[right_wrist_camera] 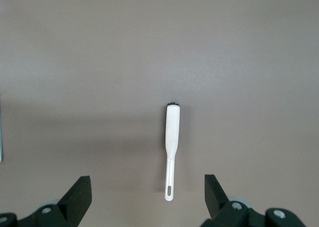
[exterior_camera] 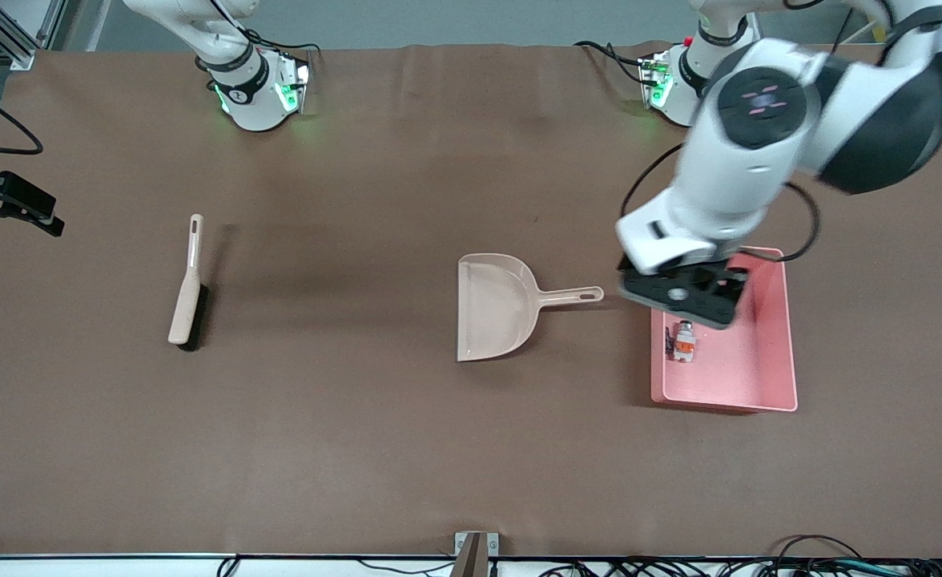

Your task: Clean e-waste and dump in bin

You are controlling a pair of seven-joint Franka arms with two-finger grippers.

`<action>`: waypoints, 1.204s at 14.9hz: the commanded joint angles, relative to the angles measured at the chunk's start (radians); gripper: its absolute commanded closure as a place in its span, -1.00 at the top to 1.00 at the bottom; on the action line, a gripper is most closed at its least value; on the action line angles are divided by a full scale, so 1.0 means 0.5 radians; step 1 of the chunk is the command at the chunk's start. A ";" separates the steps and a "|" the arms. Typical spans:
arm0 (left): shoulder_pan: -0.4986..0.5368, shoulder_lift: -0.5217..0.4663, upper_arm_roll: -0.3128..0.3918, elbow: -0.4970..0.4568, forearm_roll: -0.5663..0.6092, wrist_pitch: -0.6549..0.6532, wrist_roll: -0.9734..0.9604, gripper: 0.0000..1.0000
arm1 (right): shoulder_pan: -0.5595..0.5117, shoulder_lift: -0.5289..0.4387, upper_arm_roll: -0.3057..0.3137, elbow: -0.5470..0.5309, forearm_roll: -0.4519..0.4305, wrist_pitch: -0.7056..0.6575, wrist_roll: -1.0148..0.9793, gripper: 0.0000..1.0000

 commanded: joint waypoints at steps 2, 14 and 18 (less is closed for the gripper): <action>-0.261 -0.375 0.634 -0.184 -0.355 -0.074 -0.032 1.00 | -0.006 -0.029 0.003 -0.032 0.027 0.001 0.010 1.00; -0.298 -1.069 1.139 -0.782 -0.727 -0.261 0.127 1.00 | -0.015 -0.026 0.003 -0.032 0.027 0.004 0.010 1.00; -0.305 -1.088 1.139 -0.779 -0.718 -0.298 0.130 1.00 | -0.027 -0.026 -0.003 -0.029 0.024 -0.002 -0.003 1.00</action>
